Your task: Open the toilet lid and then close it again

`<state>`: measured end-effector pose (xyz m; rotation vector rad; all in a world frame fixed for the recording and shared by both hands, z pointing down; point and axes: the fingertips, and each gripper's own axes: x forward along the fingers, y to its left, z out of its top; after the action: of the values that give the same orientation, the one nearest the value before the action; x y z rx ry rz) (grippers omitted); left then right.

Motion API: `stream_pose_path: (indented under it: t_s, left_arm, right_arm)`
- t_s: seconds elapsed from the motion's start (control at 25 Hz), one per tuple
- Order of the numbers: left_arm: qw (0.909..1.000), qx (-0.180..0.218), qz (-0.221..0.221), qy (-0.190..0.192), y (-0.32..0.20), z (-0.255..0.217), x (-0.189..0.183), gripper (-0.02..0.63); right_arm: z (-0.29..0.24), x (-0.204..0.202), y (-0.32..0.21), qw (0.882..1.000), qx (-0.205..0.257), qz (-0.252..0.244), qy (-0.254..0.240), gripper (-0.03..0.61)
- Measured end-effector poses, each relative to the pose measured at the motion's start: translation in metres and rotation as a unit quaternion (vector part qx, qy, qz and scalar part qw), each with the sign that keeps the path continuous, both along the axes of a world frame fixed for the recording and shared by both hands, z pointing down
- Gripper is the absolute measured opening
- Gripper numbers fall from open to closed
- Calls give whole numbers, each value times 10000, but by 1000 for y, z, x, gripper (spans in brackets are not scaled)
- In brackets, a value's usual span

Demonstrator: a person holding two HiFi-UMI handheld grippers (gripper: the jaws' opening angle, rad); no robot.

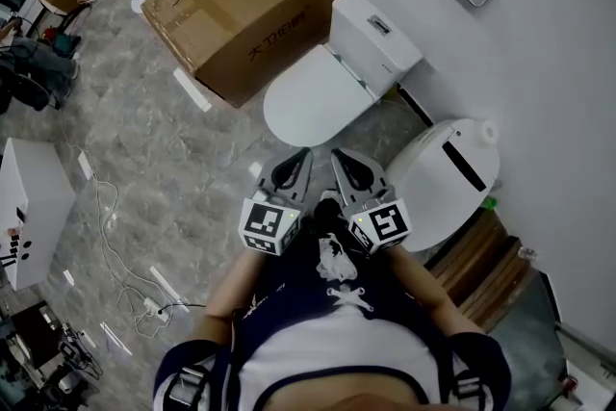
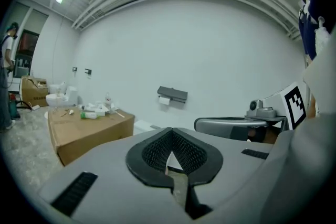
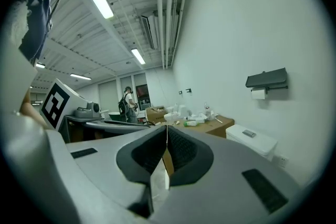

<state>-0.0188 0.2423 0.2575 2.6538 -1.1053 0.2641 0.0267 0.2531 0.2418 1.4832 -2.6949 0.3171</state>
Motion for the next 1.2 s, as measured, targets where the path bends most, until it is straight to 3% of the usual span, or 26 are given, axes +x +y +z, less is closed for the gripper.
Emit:
stream_pose_path:
  t_s: [0.48, 0.8, 1.2]
  left_arm:
    - [9947, -543, -866, 87, -30, 64, 2, 3]
    - [9890, -1070, -1009, 191, -47, 126, -26, 3]
    - [9778, -1658, -1259, 217, -77, 243, -46, 3]
  right_arm:
    - [93, -4, -9, 9874, -1072, -1159, 142, 9]
    - [144, -22, -35, 9842, -1442, -1009, 199, 9]
    - [251, -26, -78, 9791, -1837, -781, 383, 9]
